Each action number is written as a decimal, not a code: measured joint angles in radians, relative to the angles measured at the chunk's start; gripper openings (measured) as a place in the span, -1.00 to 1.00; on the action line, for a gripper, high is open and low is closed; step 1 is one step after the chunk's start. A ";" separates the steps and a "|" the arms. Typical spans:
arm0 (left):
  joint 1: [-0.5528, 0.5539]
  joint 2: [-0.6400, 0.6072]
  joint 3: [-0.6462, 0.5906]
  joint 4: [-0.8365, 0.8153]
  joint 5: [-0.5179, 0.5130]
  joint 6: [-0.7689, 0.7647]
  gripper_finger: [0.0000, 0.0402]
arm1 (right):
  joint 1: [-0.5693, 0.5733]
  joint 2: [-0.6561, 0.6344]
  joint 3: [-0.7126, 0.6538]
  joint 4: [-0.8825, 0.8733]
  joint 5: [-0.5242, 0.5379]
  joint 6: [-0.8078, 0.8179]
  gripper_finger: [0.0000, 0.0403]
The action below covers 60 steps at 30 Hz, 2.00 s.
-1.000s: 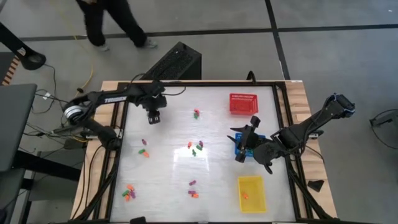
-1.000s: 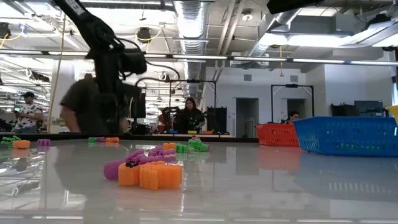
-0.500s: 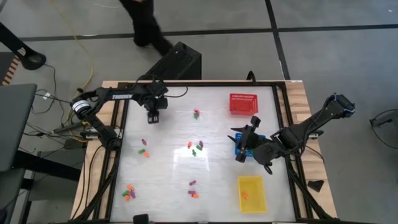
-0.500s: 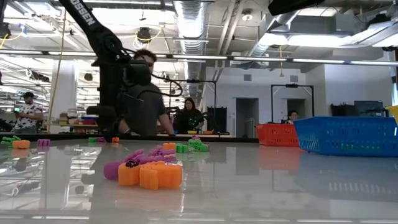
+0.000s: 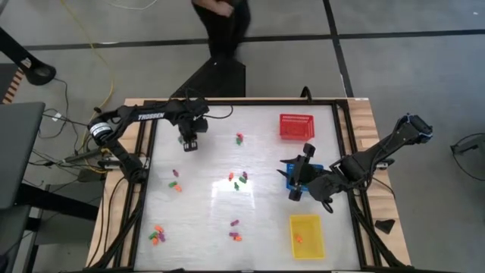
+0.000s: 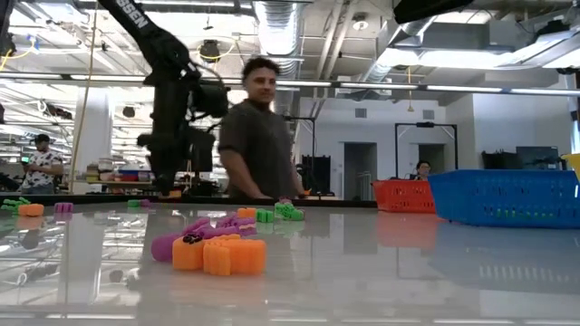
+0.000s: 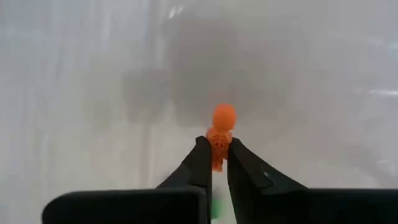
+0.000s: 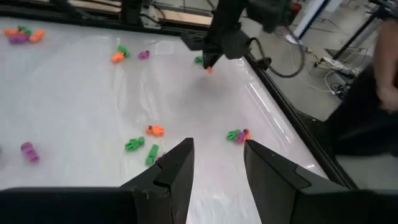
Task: Sort Halloween decoration
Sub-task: Put the orange skeleton toy into the yellow basket
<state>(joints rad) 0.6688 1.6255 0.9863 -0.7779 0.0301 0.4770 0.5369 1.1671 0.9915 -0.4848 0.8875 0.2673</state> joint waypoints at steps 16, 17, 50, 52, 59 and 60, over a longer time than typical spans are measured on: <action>-0.554 -0.024 -0.012 0.611 0.355 -0.245 -0.95 | 0.002 0.000 0.000 -0.019 -0.001 -0.004 -0.15; -0.602 -0.024 -0.012 0.679 0.334 -0.265 -0.95 | 0.005 0.000 0.000 -0.022 -0.001 -0.004 -0.15; -1.039 0.398 0.456 0.780 0.055 -0.223 -1.00 | 0.335 0.116 0.001 0.080 -0.488 0.276 -0.15; -1.052 0.348 0.435 0.688 -0.019 -0.208 -1.00 | 0.313 0.169 0.004 0.142 -0.582 0.297 -0.15; -1.074 0.106 0.244 0.538 -0.162 -0.253 -1.00 | 0.228 0.414 0.139 0.087 -0.699 0.310 -0.15; -1.076 0.059 0.193 0.554 -0.186 -0.265 -1.00 | 0.219 0.447 0.168 0.071 -0.718 0.309 -0.15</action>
<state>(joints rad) -0.4070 1.6843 1.1790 -0.2238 -0.1560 0.2115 0.7558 1.6141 1.1590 -0.4140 0.1694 0.5765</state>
